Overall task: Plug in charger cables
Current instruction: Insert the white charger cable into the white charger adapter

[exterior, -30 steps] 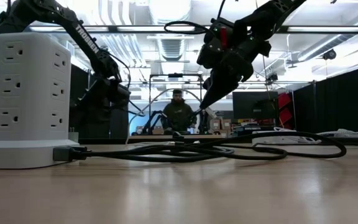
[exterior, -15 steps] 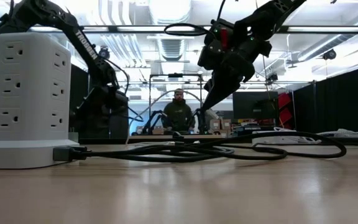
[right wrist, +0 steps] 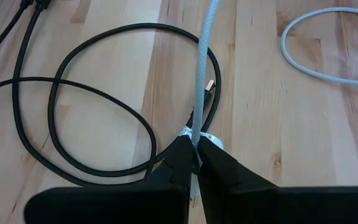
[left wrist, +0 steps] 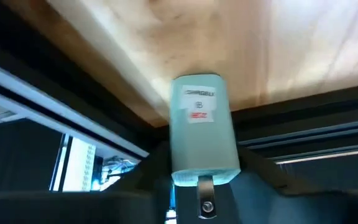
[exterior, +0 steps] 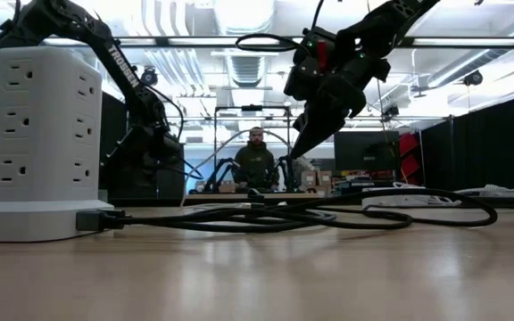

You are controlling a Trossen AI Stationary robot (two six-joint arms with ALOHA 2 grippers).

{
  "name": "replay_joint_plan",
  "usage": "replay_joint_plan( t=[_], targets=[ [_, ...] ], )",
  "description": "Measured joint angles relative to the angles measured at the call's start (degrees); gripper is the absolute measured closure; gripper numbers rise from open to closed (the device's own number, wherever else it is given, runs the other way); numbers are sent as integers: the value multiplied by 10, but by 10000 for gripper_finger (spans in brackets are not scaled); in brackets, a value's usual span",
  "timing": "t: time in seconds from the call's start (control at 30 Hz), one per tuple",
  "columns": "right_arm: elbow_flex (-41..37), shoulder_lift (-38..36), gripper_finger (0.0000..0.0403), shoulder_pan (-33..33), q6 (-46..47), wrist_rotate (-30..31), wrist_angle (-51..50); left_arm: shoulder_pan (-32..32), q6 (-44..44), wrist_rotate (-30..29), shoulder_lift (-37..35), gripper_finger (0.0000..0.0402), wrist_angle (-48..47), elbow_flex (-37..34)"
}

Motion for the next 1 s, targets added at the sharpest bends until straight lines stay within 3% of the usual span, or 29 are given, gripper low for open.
replay_joint_plan(
  t=[0.27,0.47,0.67,0.8,1.0],
  targets=[
    [0,-1,403,0,-6,0,-13,-14,-87,-28,-4,292,-4,3],
    [0,-28,403,-2,-36,1,-11,-49,-156,78,-65,292,-26,29],
    [0,-70,403,-18,-41,1,22,-67,-227,284,-183,292,-9,53],
    [0,-87,403,-31,-49,-6,59,-69,-296,492,-274,292,33,51],
    [0,-92,403,-53,-14,-76,199,-85,-338,830,-356,292,63,49]
  ],
)
